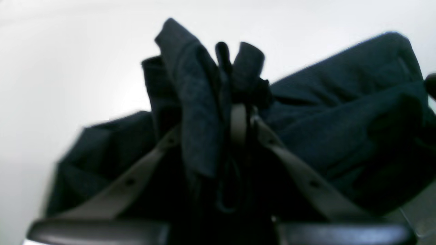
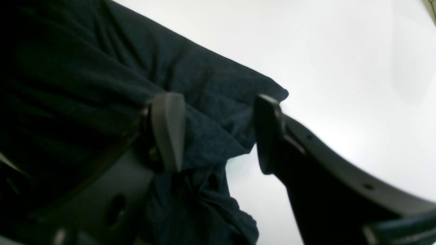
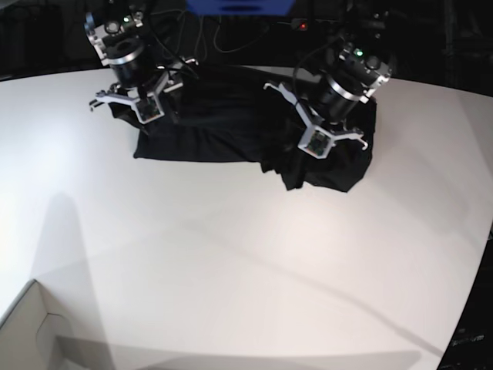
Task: Layout the t-shirt on the table in an organized manner, then fold the t-shirt properly
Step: 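Fold the shirt's end toward the right gripper with the left gripper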
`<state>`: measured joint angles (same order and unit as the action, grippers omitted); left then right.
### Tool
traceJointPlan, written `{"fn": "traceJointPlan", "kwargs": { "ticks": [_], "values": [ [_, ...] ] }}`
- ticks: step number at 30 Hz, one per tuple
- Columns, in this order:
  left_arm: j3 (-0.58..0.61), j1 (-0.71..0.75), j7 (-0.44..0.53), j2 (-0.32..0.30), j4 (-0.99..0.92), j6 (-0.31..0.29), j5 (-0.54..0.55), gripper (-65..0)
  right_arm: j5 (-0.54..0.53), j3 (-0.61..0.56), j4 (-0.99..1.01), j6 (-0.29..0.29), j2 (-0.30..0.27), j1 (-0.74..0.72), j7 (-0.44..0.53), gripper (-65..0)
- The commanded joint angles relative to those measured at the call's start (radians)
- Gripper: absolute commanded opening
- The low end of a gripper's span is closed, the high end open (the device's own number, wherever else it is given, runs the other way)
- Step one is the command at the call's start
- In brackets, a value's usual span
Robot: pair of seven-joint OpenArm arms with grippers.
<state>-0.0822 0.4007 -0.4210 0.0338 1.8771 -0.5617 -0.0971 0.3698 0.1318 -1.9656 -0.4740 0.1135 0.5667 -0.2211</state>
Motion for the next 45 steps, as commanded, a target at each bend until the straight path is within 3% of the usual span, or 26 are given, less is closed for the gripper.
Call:
{"fn": "traceJointPlan", "kwargs": {
  "ticks": [1,5,7,10,13,16,23,32,39,45],
  "values": [
    [0.002,-0.003,0.024,0.002,0.011,-0.002,0.015,-64.5,-0.012,-0.001,-0.018,0.001,0.001,0.005,0.027,-32.3],
    [0.003,-0.007,0.024,0.002,-0.02,-0.002,0.015,-63.7,-0.012,-0.002,-0.018,0.001,0.001,0.005,0.027,-32.3],
    [0.003,-0.01,0.024,0.002,-0.024,-0.002,0.015,-59.8,-0.012,-0.002,-0.018,0.001,0.001,0.005,0.027,-32.3],
    [0.034,-0.01,0.023,-0.005,-0.024,-0.01,0.015,-47.8,-0.012,-0.002,-0.018,0.001,0.001,0.005,0.025,-32.3],
    [0.112,-0.006,0.024,-0.07,-0.012,-0.005,0.018,-35.6,-0.012,-0.002,-0.018,0.001,0.001,0.005,0.025,-32.3],
    [0.146,-0.004,0.024,-0.101,0.022,-0.004,0.026,-28.7,-0.012,-0.002,-0.018,0.001,0.001,0.005,0.024,-32.3],
    [0.045,0.017,0.026,-0.061,0.12,-0.004,0.035,-28.4,-0.012,-0.002,-0.018,0.001,0.001,0.006,0.022,-32.3],
    [-0.293,-0.012,0.023,-0.019,0.059,-0.004,0.17,-28.4,-0.012,-0.002,-0.016,0.001,0.001,0.006,0.022,-32.4],
    [-0.291,-0.064,-0.111,-0.036,-0.052,-0.004,0.165,-28.4,-0.013,-0.016,-0.016,0.001,0.008,-0.001,0.022,-32.3],
    [-0.284,-0.084,-0.12,-0.027,-0.061,-0.004,0.165,-28.6,-0.013,-0.017,-0.016,0.001,0.012,-0.001,0.022,-32.3]
  ]
}}
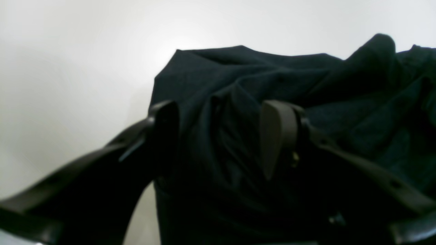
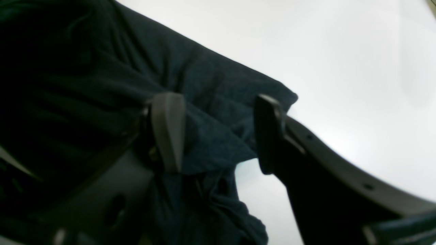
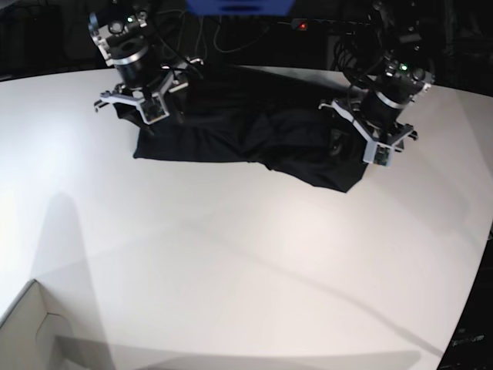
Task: Layout the t-shirt on the table in an organized manner, then fold the t-shirt properly
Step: 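Fold the shirt's end toward the right gripper with the left gripper, then push the folded end further toward the right gripper with the left gripper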
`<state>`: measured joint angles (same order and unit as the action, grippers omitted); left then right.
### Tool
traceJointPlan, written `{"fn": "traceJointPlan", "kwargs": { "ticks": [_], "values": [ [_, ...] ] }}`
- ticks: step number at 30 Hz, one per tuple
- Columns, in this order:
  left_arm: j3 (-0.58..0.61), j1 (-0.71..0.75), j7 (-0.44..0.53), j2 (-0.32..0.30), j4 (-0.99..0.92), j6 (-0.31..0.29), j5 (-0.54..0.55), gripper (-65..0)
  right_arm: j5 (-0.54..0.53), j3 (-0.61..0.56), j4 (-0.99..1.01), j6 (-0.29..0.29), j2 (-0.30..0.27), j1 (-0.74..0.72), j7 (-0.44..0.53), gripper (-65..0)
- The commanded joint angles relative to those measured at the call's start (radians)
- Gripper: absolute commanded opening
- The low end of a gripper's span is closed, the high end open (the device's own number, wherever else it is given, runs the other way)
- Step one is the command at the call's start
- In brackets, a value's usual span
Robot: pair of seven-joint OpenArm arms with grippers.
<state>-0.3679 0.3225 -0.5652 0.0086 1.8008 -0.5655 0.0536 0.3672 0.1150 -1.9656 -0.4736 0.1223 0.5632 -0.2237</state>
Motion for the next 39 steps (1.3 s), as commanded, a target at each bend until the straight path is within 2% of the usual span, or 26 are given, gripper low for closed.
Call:
{"fn": "traceJointPlan", "kwargs": {
  "ticks": [1,3,6,7,8,10,15,21,23,26,30,31,33,39],
  "values": [
    [0.017,-0.006,0.024,-0.003,0.014,0.0,0.015,-29.3,-0.01,-0.001,-0.015,0.0,0.003,0.002,0.025,-32.3],
    [0.062,-0.006,0.024,-0.014,0.009,0.0,0.015,-36.6,-0.01,-0.001,-0.015,0.0,0.003,0.004,0.025,-32.3],
    [0.102,-0.007,0.024,-0.023,0.009,0.0,0.015,-55.3,-0.01,-0.001,-0.015,0.0,0.003,0.005,0.025,-32.3],
    [0.108,-0.015,0.024,-0.019,0.009,0.0,0.015,-63.5,-0.01,-0.001,-0.015,0.0,0.003,0.007,0.025,-32.4],
    [0.111,-0.024,0.024,-0.014,0.012,0.002,0.015,-65.0,-0.01,-0.001,-0.015,0.0,0.003,0.007,0.025,-32.4],
    [0.116,-0.033,0.024,-0.014,0.011,0.002,0.015,-63.4,-0.01,-0.001,-0.015,0.0,0.003,0.007,0.025,-32.4],
    [0.108,-0.035,0.024,0.02,0.023,0.002,0.016,-64.9,-0.009,0.001,-0.015,0.0,0.001,0.008,0.025,-32.4],
    [0.103,-0.041,0.024,0.018,0.093,0.002,0.015,-64.5,-0.009,0.001,-0.015,0.0,0.001,0.01,0.025,-32.4],
    [0.066,-0.041,0.024,0.015,0.09,0.002,0.015,-64.1,-0.009,0.002,-0.015,0.0,0.001,0.01,0.025,-32.4],
    [0.011,-0.049,0.023,0.017,0.061,0.002,0.013,-56.3,-0.009,0.002,-0.015,0.0,0.001,0.01,0.025,-32.4],
    [-0.006,-0.049,0.023,0.015,0.018,0.002,0.015,-36.4,-0.009,0.001,-0.015,0.0,0.003,0.01,0.025,-32.4],
    [-0.004,-0.049,0.023,0.015,0.009,0.002,0.015,-33.2,-0.009,0.001,-0.015,0.0,0.003,0.008,0.025,-32.4],
    [-0.004,-0.049,0.023,0.017,-0.008,0.002,0.015,-31.0,-0.009,-0.001,-0.015,0.0,0.003,0.005,0.025,-32.3],
    [0.065,-0.05,0.024,0.014,-0.058,0.002,0.015,-31.2,-0.009,-0.001,-0.015,0.0,0.004,0.005,0.025,-32.3]
  ]
}}
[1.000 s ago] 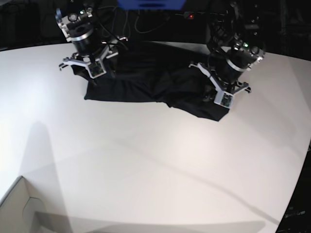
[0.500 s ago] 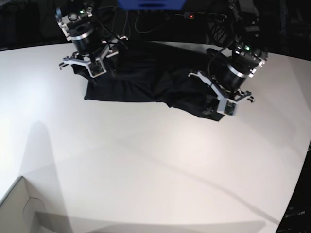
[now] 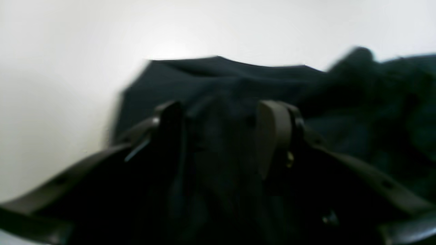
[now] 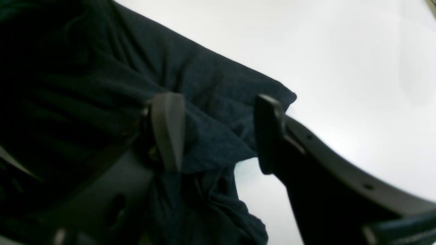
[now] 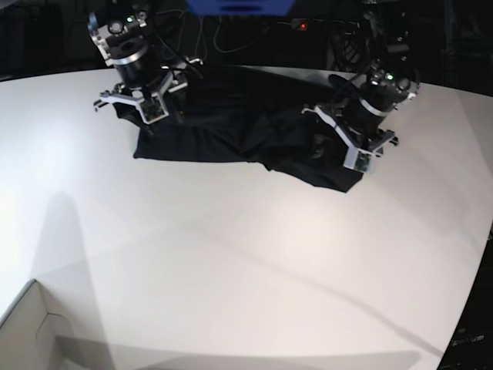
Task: Layout the t-shirt on the table in an organized manner, then fold the t-shirt properly
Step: 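Push the folded end further toward the right gripper with the left gripper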
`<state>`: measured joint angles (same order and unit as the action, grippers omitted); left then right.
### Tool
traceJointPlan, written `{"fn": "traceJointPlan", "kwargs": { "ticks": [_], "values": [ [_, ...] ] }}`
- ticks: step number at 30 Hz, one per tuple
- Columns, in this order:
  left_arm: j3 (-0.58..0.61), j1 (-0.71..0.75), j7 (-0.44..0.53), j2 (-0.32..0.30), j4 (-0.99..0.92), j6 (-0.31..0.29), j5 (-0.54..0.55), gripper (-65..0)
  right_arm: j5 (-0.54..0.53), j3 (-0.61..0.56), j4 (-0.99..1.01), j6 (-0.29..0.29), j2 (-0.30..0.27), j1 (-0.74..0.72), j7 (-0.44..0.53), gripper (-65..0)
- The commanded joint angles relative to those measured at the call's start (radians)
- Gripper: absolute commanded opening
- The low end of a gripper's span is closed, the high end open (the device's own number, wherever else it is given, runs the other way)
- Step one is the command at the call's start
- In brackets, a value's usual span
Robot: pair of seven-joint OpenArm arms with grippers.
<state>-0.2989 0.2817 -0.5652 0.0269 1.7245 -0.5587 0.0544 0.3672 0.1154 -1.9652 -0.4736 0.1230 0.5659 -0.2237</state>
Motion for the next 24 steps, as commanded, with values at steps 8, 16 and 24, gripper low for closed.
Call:
{"fn": "traceJointPlan", "kwargs": {
  "ticks": [8,16,24],
  "values": [
    [0.017,-0.029,0.024,-0.003,-0.005,-0.005,0.014,-60.9,-0.009,-0.001,-0.015,0.0,0.004,0.007,0.025,-32.4],
    [0.02,-0.037,0.024,0.005,0.075,-0.005,0.022,-64.9,-0.009,0.0,-0.015,0.0,0.002,0.009,0.025,-32.4],
    [0.031,-0.065,0.023,0.074,0.079,-0.005,0.014,-64.9,-0.009,0.0,-0.015,0.0,0.002,0.009,0.025,-32.4]
  ]
}}
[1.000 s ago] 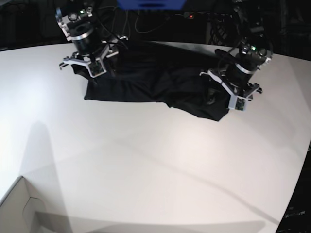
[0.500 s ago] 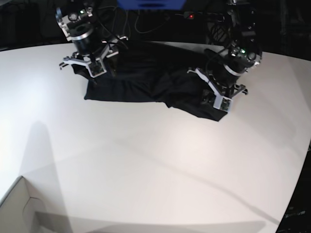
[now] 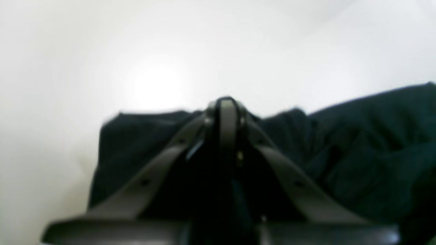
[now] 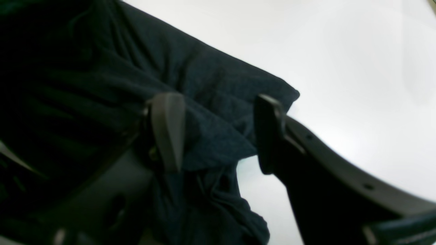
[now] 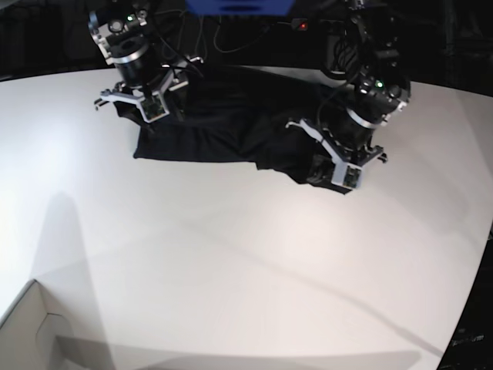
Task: Layout the t-shirt on the table in an organized manner, then fold the t-shirt properly
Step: 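Push the folded end further toward the right gripper with the left gripper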
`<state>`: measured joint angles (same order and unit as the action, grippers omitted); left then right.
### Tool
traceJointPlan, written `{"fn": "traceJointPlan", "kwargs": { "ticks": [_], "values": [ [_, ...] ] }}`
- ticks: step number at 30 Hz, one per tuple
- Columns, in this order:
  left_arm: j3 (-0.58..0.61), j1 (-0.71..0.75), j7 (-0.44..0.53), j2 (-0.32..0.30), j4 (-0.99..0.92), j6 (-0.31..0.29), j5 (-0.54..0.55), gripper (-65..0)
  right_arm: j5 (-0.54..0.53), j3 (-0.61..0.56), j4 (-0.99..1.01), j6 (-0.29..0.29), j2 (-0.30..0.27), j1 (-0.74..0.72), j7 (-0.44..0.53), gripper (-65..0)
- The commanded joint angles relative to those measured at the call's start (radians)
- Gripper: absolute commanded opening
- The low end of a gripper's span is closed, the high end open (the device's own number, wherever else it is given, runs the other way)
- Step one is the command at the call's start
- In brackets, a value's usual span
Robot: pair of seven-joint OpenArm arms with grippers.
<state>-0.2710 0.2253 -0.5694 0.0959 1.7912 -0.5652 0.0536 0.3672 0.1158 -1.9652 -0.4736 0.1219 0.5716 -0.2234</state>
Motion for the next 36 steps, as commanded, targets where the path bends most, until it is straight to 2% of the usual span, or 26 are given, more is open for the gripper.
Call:
{"fn": "traceJointPlan", "kwargs": {
  "ticks": [1,17,23,30,32,34,36],
  "values": [
    [0.012,-0.014,0.027,0.008,0.012,0.001,0.013,-64.9,-0.009,0.0,-0.015,0.0,0.003,0.003,0.025,-32.4],
    [0.164,-0.054,0.027,0.028,-0.004,0.003,0.013,-64.9,-0.009,0.005,-0.015,0.0,0.003,0.003,0.025,-32.4],
    [0.22,-0.027,0.027,0.018,-0.018,0.003,0.013,-64.5,-0.009,0.005,-0.015,0.0,-0.001,0.003,0.025,-32.4],
    [0.227,-0.02,0.027,-0.002,-0.103,0.003,-0.001,-64.2,-0.009,0.006,-0.015,0.0,-0.001,0.003,0.025,-32.2],
    [0.243,-0.022,0.027,-0.009,-0.135,0.003,-0.019,-61.3,-0.009,0.006,-0.016,0.0,-0.001,0.003,0.025,-32.0],
    [0.258,-0.02,0.027,-0.012,-0.152,0.003,-0.022,-54.8,-0.007,0.015,-0.021,0.0,0.002,0.0,0.025,-31.5],
    [0.267,-0.017,0.027,-0.02,-0.153,0.003,-0.018,-46.8,-0.017,0.045,-0.026,0.0,0.023,-0.005,0.026,-28.0]
  ]
}}
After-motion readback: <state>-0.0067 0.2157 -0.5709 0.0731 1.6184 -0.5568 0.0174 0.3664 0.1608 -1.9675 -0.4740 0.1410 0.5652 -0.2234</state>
